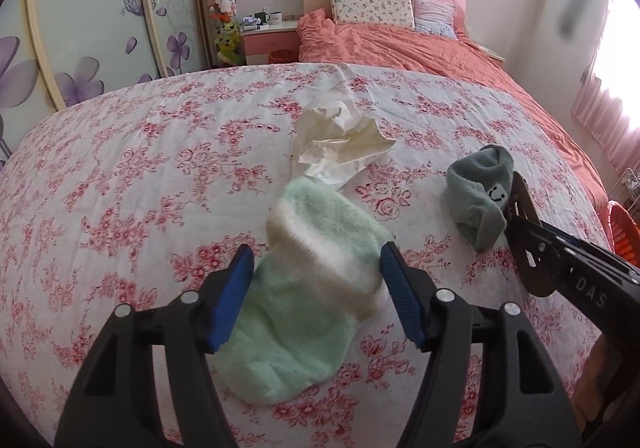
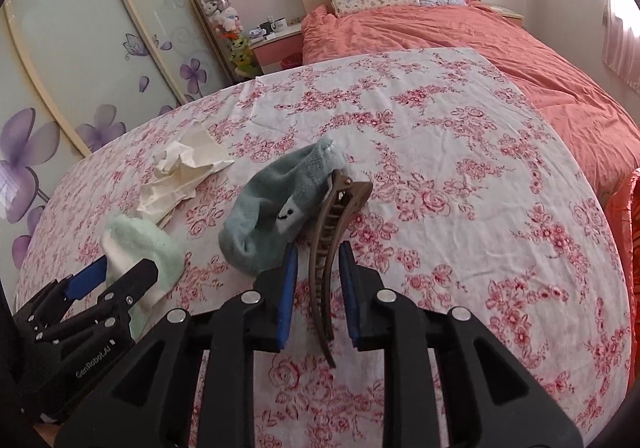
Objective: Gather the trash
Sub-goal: 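Lift the green sock with the left tool while the right tool lifts the hair clip, then carry sock and hair clip over the orange basket and open both tools, then grasp the crumpled white tissue with the left tool while the right tool grasps the grey-green sock, then lift tissue and grey-green sock with both tools and carry them toward the orange basket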
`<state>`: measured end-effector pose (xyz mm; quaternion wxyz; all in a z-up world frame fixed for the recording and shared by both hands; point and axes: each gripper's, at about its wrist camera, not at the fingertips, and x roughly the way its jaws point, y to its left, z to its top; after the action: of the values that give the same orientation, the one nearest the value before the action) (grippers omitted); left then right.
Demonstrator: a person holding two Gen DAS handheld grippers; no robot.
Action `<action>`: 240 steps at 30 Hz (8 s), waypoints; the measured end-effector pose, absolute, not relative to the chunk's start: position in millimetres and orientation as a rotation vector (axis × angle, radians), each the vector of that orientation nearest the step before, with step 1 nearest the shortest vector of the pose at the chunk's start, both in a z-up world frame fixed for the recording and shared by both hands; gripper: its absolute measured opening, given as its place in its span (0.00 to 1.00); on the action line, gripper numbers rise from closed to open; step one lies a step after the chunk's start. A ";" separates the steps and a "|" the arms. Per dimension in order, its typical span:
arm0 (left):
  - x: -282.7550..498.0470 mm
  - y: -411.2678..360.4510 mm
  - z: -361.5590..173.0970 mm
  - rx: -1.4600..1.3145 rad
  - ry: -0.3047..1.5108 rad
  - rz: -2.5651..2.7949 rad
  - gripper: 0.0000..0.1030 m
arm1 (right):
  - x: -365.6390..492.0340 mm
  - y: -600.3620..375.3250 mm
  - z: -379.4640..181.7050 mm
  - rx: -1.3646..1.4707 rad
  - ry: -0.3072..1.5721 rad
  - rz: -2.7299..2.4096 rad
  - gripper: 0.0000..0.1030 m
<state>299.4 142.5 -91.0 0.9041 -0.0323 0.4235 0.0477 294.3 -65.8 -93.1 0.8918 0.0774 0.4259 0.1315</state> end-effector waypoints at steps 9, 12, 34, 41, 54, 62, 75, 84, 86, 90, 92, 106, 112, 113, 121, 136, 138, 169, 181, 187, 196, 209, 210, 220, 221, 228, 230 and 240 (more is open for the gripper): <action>295.4 132.0 -97.7 -0.037 0.887 0.069 0.27 | 279.1 -77.2 -92.2 0.085 0.870 0.209 0.11; 296.1 131.8 -98.2 -0.038 0.891 0.079 0.28 | 277.2 -80.9 -92.1 0.060 0.864 0.196 0.11; 297.8 134.1 -99.5 -0.042 0.904 0.098 0.34 | 278.3 -84.1 -98.2 0.067 0.883 0.213 0.13; 296.6 135.7 -100.4 -0.055 0.904 0.100 0.35 | 278.1 -84.5 -97.4 0.075 0.883 0.217 0.13; 295.5 135.0 -99.5 -0.057 0.902 0.093 0.32 | 278.8 -83.7 -96.7 0.073 0.882 0.217 0.12; 283.5 121.2 -90.4 -0.007 0.863 0.049 0.11 | 265.3 -101.9 -81.5 0.100 0.835 0.238 0.12; 252.7 100.1 -31.4 -0.051 0.758 -0.034 0.10 | 223.5 -139.6 -32.0 0.114 0.721 0.218 0.12; 238.1 49.3 -1.1 -0.004 0.714 -0.117 0.10 | 202.4 -174.5 -14.6 0.131 0.664 0.168 0.12; 235.5 33.4 3.7 0.010 0.708 -0.141 0.10 | 197.4 -184.6 -11.3 0.133 0.649 0.155 0.12; 230.9 4.0 10.7 0.039 0.692 -0.190 0.10 | 187.8 -207.8 -6.9 0.155 0.627 0.124 0.12; 228.6 -11.9 13.8 0.051 0.684 -0.217 0.10 | 184.3 -218.5 -5.7 0.162 0.619 0.109 0.12; 233.7 -126.2 18.8 -0.003 0.692 -0.497 0.10 | 162.7 -311.2 -7.6 0.254 0.582 -0.021 0.12; 239.6 -177.3 13.7 0.027 0.697 -0.585 0.10 | 165.4 -345.3 -16.6 0.287 0.581 -0.085 0.12; 241.0 -188.9 11.2 0.038 0.699 -0.600 0.10 | 166.7 -349.6 -18.8 0.291 0.583 -0.092 0.12; 257.8 -240.2 -15.4 0.088 0.745 -0.642 0.10 | 176.6 -377.7 -39.9 0.327 0.612 -0.131 0.12; 289.3 -225.1 -55.2 0.113 0.819 -0.500 0.58 | 185.1 -385.4 -60.6 0.339 0.667 -0.135 0.48; 289.9 -208.9 -56.6 0.127 0.804 -0.428 0.73 | 184.4 -380.7 -58.6 0.316 0.665 -0.139 0.51; 420.7 138.1 -99.0 -0.047 0.926 0.217 0.87 | 227.3 -185.1 -67.3 0.080 0.770 0.129 0.76; 364.0 161.9 -106.3 -0.050 0.935 0.171 0.61 | 241.1 -135.9 -67.9 0.094 0.793 0.213 0.76; 315.8 178.1 -105.6 0.031 0.912 0.233 0.62 | 266.1 -88.2 -75.2 0.135 0.823 0.278 0.76; 307.1 196.6 -106.4 -0.036 0.911 0.207 0.62 | 301.4 -29.3 -80.6 0.083 0.831 0.249 0.75; 307.8 201.0 -108.4 -0.074 0.918 0.195 0.63 | 326.6 -17.1 -92.4 0.012 0.879 0.158 0.47; 307.9 201.1 -108.5 -0.075 0.918 0.195 0.63 | 326.2 -18.4 -92.3 0.009 0.878 0.158 0.44; 308.0 201.1 -108.2 -0.075 0.918 0.194 0.64 | 275.5 -59.8 -90.9 -0.049 0.858 0.182 0.20; 308.0 201.1 -108.2 -0.074 0.918 0.194 0.64 | 269.8 -65.3 -90.8 -0.055 0.856 0.178 0.20; 307.4 201.4 -108.2 -0.073 0.919 0.198 0.65 | 245.4 -92.9 -91.6 -0.102 0.853 0.135 0.20; 307.4 201.6 -108.2 -0.073 0.919 0.199 0.65 | 245.4 -92.3 -91.8 -0.104 0.853 0.136 0.20; 304.3 206.3 -107.4 -0.096 0.914 0.181 0.65 | 247.4 -98.3 -94.7 -0.063 0.865 0.155 0.21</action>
<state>304.3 206.3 -107.3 0.8922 -0.0464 0.4406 0.0874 247.4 -98.3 -94.7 0.9046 -0.0303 0.4186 0.0750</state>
